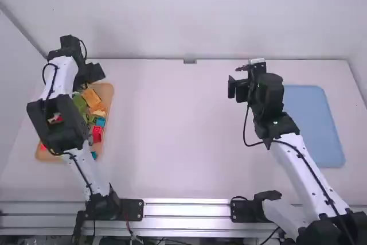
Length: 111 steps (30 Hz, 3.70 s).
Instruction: Assemble lego blocks to make yellow taxi
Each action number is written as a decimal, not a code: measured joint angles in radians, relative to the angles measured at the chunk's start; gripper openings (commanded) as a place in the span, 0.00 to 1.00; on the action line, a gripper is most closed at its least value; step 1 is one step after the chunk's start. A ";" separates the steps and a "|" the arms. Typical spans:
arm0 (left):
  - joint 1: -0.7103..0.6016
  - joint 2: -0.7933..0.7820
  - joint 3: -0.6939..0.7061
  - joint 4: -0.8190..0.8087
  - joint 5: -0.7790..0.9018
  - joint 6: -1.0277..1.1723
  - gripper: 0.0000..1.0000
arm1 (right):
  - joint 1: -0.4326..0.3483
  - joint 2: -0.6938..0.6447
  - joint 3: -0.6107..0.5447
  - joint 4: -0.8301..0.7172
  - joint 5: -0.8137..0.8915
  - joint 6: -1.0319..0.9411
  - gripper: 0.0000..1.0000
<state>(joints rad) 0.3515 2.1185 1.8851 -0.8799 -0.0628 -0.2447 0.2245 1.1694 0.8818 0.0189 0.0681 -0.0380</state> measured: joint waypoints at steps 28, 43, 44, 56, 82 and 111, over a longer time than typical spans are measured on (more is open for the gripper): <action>0.060 0.111 -0.068 0.128 0.064 0.002 0.75 | 0.093 0.000 0.000 0.022 0.003 -0.016 0.98; 0.060 0.111 -0.203 0.194 0.044 -0.047 0.75 | 0.101 0.000 0.001 0.022 0.005 -0.019 0.98; 0.060 0.111 -0.208 0.201 0.045 -0.048 0.75 | 0.101 0.000 0.001 0.022 0.005 -0.019 0.98; 0.061 0.111 -0.260 0.291 0.033 -0.042 0.43 | 0.101 0.000 0.001 0.021 0.005 -0.021 0.99; -0.515 -0.262 -0.392 0.203 0.010 0.421 0.15 | 0.101 0.000 0.001 0.019 0.006 -0.018 0.98; -0.888 -0.276 -0.860 0.451 0.238 1.181 0.99 | 0.117 0.000 0.001 0.019 0.005 -0.020 0.98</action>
<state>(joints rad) -0.5369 1.8427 1.0248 -0.4286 0.1757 0.9360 0.3416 1.1698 0.8825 0.0380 0.0734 -0.0582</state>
